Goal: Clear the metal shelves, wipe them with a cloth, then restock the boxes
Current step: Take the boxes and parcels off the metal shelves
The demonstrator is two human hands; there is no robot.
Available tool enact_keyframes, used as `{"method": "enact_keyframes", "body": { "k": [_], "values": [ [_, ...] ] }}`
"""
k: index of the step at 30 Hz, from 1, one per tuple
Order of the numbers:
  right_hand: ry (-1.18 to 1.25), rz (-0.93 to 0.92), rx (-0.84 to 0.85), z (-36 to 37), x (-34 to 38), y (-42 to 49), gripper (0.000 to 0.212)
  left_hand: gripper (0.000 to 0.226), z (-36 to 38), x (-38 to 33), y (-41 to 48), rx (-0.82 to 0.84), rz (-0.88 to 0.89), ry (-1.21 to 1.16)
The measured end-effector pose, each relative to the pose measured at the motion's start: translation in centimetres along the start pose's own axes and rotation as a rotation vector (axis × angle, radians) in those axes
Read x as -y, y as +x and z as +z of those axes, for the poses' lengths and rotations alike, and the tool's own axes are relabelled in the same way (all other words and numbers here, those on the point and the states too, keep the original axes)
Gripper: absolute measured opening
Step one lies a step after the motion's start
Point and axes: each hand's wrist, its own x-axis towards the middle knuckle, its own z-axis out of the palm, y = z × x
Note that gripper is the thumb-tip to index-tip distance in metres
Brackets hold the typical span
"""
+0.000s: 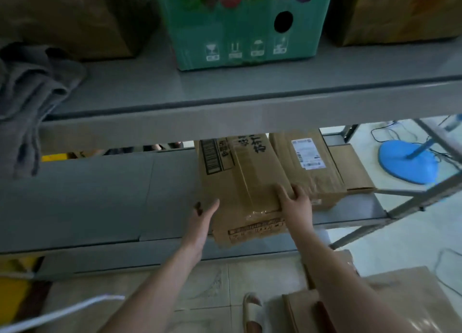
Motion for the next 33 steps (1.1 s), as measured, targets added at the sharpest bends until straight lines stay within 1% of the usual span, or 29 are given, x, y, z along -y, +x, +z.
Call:
{"method": "enact_keyframes", "body": {
  "k": [2,4,6,8,9,13,15,17,18,20,21,23,24,25,28,31,33],
  "values": [
    [0.052,0.032,0.023,0.2,-0.5,0.2,0.056,0.101,0.5,-0.5,0.8,0.0,-0.026,-0.062],
    [0.04,0.049,0.048,0.0,-0.7,0.7,0.069,0.1,1.1,-1.0,0.9,-0.001,-0.034,-0.081],
    [0.021,0.053,0.092,-0.3,-0.5,0.9,0.078,0.091,1.4,-1.3,0.4,0.011,-0.012,-0.028],
    [0.033,0.066,0.126,-0.5,-0.2,0.9,0.09,0.088,1.2,-1.0,0.4,0.008,0.017,0.037],
    [0.057,0.083,0.122,-0.3,0.0,0.6,0.091,0.087,0.8,-1.0,0.4,0.029,0.025,0.058],
    [0.186,0.121,0.046,0.2,0.4,-0.5,0.063,0.084,-0.7,-1.1,0.7,0.138,0.073,0.128],
    [0.205,0.129,0.037,0.5,1.1,-1.8,0.054,0.078,-1.6,-1.2,0.4,0.182,0.087,0.112],
    [0.206,0.144,-0.007,1.1,1.3,-3.7,0.054,0.088,-2.9,-1.0,0.2,0.215,0.074,0.071],
    [0.197,0.148,-0.047,1.6,1.0,-5.0,0.059,0.088,-3.6,-0.7,0.1,0.223,0.057,0.058],
    [0.177,0.161,-0.095,2.9,0.3,-8.3,0.065,0.073,-5.0,-0.1,-0.6,0.229,0.062,0.022],
    [0.175,0.172,-0.125,4.1,-0.3,-11.1,0.061,0.067,-6.4,0.5,-1.0,0.239,0.071,0.017],
    [0.174,0.197,-0.175,5.9,-0.9,-15.7,0.036,0.06,-8.5,1.4,-1.9,0.236,0.091,-0.027],
    [0.187,0.206,-0.187,6.8,-1.0,-17.8,0.028,0.059,-9.9,1.6,-2.7,0.243,0.097,-0.037],
    [0.192,0.215,-0.191,7.6,-0.8,-19.7,0.028,0.059,-11.2,1.9,-3.5,0.249,0.107,-0.041],
    [0.193,0.201,-0.188,9.7,-0.5,-24.2,0.041,0.063,-15.7,3.3,-5.5,0.317,0.121,-0.009],
    [0.182,0.158,-0.208,10.8,-0.2,-26.7,0.035,0.066,-18.4,4.3,-7.1,0.334,0.116,-0.001],
    [0.178,0.141,-0.22,11.2,0.1,-28.7,0.035,0.064,-19.8,4.7,-8.7,0.337,0.121,-0.023]
  ]
}}
